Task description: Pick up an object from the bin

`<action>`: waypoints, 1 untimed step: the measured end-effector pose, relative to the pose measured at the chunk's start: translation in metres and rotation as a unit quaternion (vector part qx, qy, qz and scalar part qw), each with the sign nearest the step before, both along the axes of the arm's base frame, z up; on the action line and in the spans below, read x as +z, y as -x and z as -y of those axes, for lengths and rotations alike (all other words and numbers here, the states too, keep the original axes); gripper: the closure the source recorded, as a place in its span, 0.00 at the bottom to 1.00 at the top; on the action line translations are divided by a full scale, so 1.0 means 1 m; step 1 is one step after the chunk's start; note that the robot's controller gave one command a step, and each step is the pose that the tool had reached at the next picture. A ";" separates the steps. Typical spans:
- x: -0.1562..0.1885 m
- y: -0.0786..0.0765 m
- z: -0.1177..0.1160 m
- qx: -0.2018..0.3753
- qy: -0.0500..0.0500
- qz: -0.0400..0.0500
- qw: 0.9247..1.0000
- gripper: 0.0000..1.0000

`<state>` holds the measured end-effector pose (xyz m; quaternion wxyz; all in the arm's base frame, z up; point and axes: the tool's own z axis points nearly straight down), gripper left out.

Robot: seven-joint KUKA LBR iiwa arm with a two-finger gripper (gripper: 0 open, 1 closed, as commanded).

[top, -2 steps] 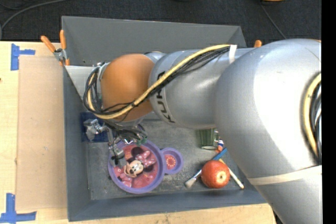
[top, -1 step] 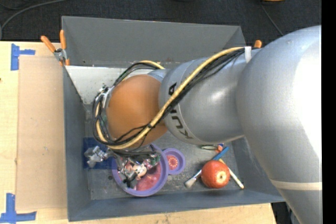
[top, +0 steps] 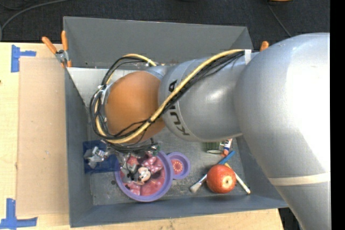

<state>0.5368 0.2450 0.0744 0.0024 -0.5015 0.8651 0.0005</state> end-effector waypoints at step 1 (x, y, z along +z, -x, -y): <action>-0.002 -0.006 0.003 0.010 0.003 -0.003 1.000 1.00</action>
Offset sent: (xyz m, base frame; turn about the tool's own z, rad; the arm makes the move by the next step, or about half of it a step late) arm 0.0000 0.0000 0.0000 0.0000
